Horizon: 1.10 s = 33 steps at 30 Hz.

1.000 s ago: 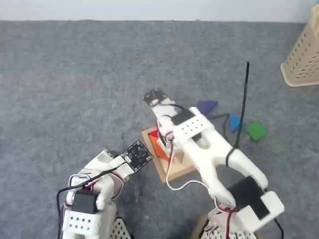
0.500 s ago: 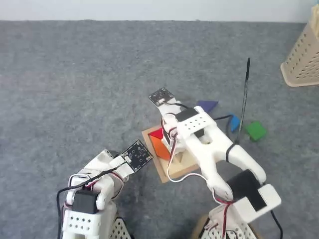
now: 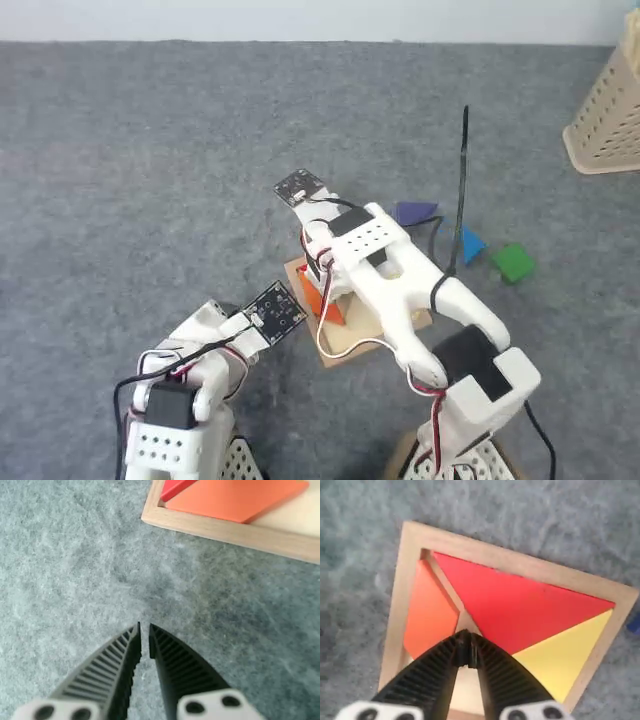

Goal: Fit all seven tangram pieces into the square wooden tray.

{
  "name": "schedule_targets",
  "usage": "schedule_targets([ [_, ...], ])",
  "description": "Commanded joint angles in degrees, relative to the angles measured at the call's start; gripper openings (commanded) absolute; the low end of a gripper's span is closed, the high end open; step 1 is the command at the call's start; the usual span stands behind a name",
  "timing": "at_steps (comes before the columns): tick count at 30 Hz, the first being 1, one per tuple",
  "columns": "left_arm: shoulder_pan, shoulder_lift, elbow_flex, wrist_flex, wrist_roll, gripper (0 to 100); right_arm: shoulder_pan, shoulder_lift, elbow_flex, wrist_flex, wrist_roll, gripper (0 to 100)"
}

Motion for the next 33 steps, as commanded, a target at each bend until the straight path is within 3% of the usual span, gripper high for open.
schedule_targets([
  [1,-0.18,-0.97,-0.57,0.26,-0.62,3,-1.80,1.63,-3.25,0.92,0.79,0.9],
  [10,-0.18,-0.97,-0.57,0.26,-0.62,3,-1.71,-0.48,-8.26,6.20,0.35,1.0],
  [19,-0.18,-0.97,-0.57,0.26,-0.62,3,-2.95,-11.21,3.78,0.04,0.79,0.9],
  [26,-0.18,-0.97,-0.57,0.26,-0.62,3,-5.76,-11.03,8.09,-3.03,4.31,0.9],
  [33,-0.18,-0.97,-0.57,0.26,-0.62,3,-5.49,-3.47,3.25,-2.51,4.75,0.9],
])
